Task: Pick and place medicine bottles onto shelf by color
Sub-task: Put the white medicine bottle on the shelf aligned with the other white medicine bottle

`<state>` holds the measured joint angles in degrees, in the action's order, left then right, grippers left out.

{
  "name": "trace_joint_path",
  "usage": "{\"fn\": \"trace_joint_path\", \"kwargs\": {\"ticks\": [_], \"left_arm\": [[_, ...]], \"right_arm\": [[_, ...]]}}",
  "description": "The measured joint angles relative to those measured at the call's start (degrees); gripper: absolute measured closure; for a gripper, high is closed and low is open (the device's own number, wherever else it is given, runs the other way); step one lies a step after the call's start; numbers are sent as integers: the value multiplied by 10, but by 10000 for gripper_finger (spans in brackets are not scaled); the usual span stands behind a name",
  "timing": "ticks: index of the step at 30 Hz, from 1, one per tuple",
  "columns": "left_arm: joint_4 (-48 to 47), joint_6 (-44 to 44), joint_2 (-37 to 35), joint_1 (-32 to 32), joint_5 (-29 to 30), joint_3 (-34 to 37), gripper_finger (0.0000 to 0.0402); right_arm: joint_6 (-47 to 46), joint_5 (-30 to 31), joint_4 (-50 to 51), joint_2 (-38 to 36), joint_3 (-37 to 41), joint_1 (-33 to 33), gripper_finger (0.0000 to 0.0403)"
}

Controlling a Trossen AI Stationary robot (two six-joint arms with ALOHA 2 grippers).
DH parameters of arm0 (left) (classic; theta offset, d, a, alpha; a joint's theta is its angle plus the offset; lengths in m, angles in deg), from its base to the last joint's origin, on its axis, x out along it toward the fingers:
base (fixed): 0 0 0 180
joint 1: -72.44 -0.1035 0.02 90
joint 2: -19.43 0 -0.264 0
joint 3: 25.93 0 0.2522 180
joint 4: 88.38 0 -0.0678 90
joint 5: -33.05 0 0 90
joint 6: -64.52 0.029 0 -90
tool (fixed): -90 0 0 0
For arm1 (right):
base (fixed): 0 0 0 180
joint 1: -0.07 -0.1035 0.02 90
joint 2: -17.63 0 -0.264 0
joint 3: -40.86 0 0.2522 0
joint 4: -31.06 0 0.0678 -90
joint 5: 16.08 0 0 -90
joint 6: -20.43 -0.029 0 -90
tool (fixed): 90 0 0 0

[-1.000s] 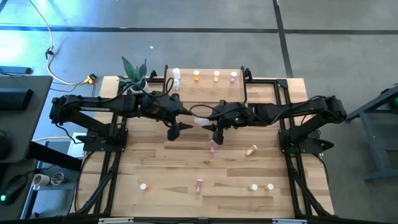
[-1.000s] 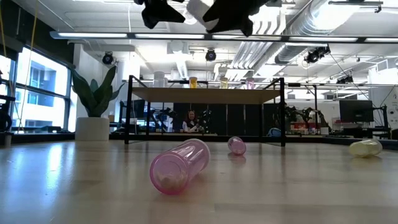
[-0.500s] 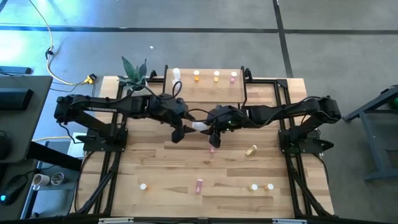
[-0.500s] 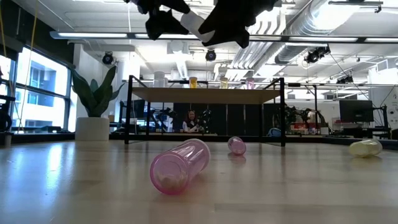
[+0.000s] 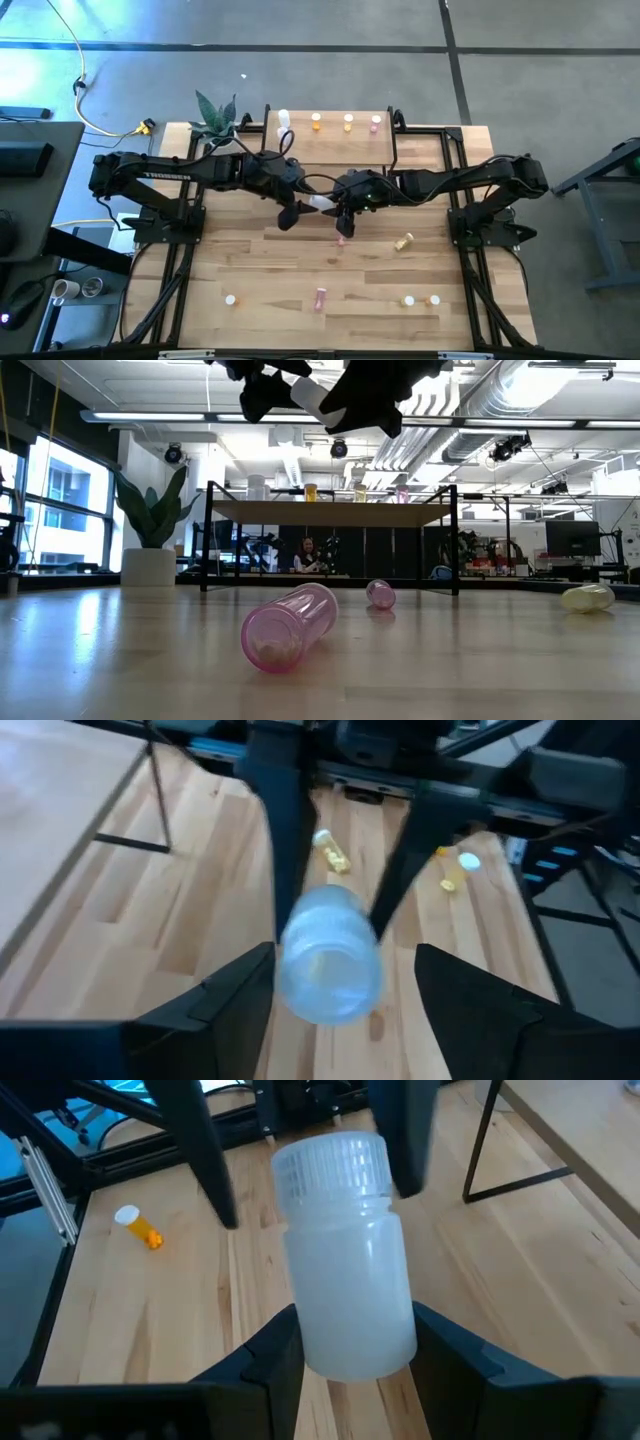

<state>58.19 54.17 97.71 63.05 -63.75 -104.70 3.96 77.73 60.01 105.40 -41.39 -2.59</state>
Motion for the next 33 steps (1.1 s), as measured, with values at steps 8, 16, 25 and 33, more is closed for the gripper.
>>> {"fn": "trace_joint_path", "kwargs": {"ticks": [8, 16, 25, 33], "left_arm": [[2, 9, 0, 0, -11, 0, 211], [2, 22, 0, 0, -10, 0, 254], [2, 26, 0, 0, -11, 0, 263], [0, 37, 0, -4, -12, 0, 262]], "right_arm": [[0, -3, 0, 0, 0, 0, 260], [0, -4, 0, 0, 0, -1, 260], [2, -4, 0, 0, 0, 0, 260], [2, -2, 0, 0, 0, 1, 242]]}}
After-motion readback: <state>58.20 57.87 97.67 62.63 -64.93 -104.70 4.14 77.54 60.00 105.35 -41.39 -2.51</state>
